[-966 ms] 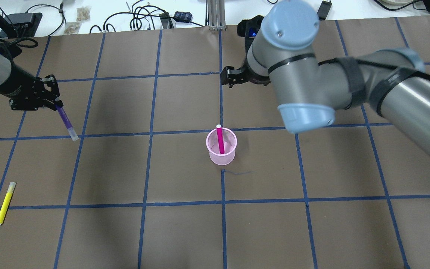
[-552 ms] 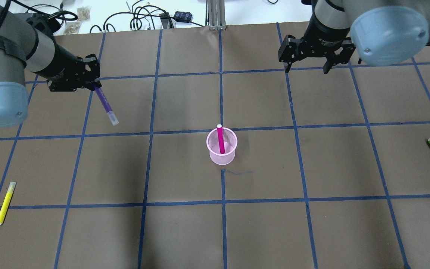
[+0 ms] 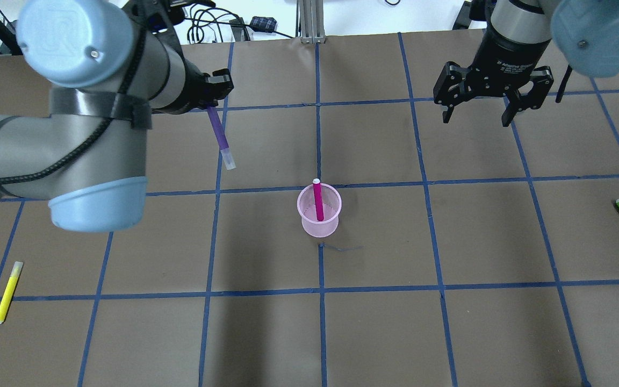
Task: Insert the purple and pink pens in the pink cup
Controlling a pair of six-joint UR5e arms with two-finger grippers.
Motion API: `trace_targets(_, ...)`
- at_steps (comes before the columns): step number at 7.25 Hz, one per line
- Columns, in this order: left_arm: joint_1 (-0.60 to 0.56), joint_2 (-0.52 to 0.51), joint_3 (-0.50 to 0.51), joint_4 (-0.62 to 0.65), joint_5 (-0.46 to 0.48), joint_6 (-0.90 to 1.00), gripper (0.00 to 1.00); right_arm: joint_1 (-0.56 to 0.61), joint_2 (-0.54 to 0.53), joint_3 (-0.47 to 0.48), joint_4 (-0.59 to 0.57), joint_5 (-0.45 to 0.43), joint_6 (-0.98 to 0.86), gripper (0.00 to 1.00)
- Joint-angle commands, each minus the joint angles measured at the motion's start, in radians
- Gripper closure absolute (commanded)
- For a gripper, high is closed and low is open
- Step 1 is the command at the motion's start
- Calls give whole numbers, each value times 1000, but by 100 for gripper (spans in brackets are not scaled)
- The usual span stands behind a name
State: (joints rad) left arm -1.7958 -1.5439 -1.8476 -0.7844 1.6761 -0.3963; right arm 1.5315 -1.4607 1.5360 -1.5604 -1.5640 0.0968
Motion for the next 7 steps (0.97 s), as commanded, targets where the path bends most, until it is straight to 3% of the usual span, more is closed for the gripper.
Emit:
trace_targets(1, -169, -16, -48, 110, 127, -119, 100, -8, -3, 13, -16, -2, 0, 0)
trace_targets(3, -203, -39, -190, 457, 162, -139, 100, -4, -6, 15, 2, -48, 15, 0)
trace_targets(7, -295, -136, -213, 588, 319, -203, 100, 1, 0, 18, -9, -71, 0, 0)
